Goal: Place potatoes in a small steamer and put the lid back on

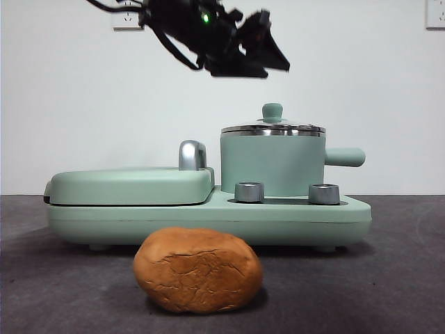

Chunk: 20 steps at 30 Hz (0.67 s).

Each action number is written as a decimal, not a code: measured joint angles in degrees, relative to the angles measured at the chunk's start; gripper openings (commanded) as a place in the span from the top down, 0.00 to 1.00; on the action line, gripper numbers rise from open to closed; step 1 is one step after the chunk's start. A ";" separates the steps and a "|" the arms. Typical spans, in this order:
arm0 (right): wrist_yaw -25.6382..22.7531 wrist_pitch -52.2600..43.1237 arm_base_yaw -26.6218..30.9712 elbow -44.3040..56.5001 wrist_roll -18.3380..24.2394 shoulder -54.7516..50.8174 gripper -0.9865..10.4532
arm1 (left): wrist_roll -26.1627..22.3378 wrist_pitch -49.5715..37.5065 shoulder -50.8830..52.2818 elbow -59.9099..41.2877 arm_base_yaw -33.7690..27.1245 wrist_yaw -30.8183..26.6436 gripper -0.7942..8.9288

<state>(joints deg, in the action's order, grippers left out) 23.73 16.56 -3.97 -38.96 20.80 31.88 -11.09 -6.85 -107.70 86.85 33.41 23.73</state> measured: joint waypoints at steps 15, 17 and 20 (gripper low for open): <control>0.00 0.00 0.00 0.00 0.00 0.00 0.66 | 0.00 -1.46 -5.22 0.00 0.00 -1.81 0.63; 0.00 0.00 0.00 0.00 -0.02 0.00 0.66 | 0.00 -1.46 -5.66 0.00 0.00 -2.58 0.63; 0.00 0.00 0.00 0.00 0.00 0.00 0.66 | 0.00 -1.14 -5.97 0.00 -0.02 -2.84 0.63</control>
<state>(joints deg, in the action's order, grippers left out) 23.73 16.56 -3.97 -38.96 20.80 31.88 -11.09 -7.99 -113.67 86.85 33.39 20.88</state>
